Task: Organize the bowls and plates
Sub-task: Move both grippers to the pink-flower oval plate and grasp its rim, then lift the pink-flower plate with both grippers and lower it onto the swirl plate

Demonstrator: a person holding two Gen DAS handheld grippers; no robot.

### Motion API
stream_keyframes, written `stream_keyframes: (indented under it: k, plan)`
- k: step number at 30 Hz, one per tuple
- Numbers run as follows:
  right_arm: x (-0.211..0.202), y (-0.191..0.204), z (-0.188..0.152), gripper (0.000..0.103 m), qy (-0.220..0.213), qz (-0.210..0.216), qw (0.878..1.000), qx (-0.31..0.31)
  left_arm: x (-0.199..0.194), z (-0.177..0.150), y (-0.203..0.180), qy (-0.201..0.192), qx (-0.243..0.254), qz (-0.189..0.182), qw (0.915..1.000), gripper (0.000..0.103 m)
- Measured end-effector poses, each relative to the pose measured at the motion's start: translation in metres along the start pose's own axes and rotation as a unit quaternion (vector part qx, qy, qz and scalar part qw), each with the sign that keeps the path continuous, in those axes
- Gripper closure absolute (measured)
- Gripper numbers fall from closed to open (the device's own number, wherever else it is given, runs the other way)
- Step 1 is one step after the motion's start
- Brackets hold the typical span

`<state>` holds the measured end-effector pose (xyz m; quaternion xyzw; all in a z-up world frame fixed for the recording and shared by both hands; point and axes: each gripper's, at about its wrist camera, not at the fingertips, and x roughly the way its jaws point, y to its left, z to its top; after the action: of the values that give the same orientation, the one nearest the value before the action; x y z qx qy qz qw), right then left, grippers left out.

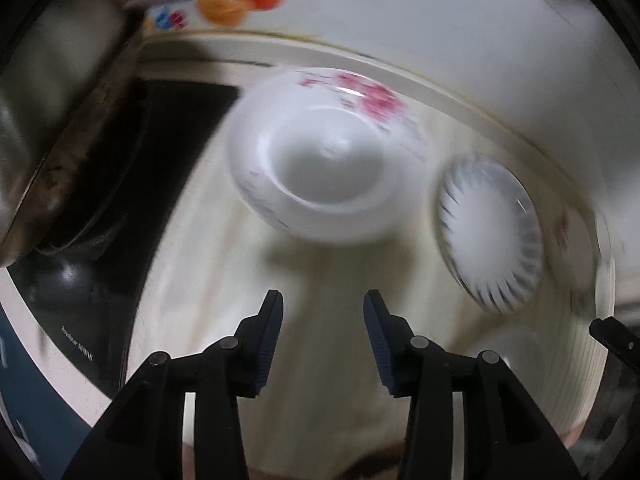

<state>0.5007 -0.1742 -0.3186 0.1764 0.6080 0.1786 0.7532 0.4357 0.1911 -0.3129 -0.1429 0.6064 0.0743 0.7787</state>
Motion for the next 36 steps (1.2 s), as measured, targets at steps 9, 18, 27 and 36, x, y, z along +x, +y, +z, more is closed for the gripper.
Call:
stream_keyframes:
  k: [9, 18, 27, 36]
  plan:
    - [0.14, 0.11, 0.116, 0.05, 0.022, -0.014, 0.994, -0.111, 0.056, 0.051, 0.042, 0.013, -0.073, -0.006, 0.9972, 0.064]
    - [0.226, 0.124, 0.161, 0.07, 0.056, -0.069, 0.985, -0.146, 0.091, 0.073, 0.048, 0.025, -0.071, 0.008, 0.9971, 0.064]
    - [0.244, 0.118, 0.167, 0.088, 0.052, -0.043, 0.988, -0.14, 0.093, 0.073, 0.061, -0.001, -0.08, 0.007, 0.9968, 0.076]
    - [0.208, 0.114, 0.145, 0.094, 0.039, -0.023, 0.989, -0.14, 0.036, 0.041, 0.053, -0.03, -0.052, 0.004, 0.9982, 0.076]
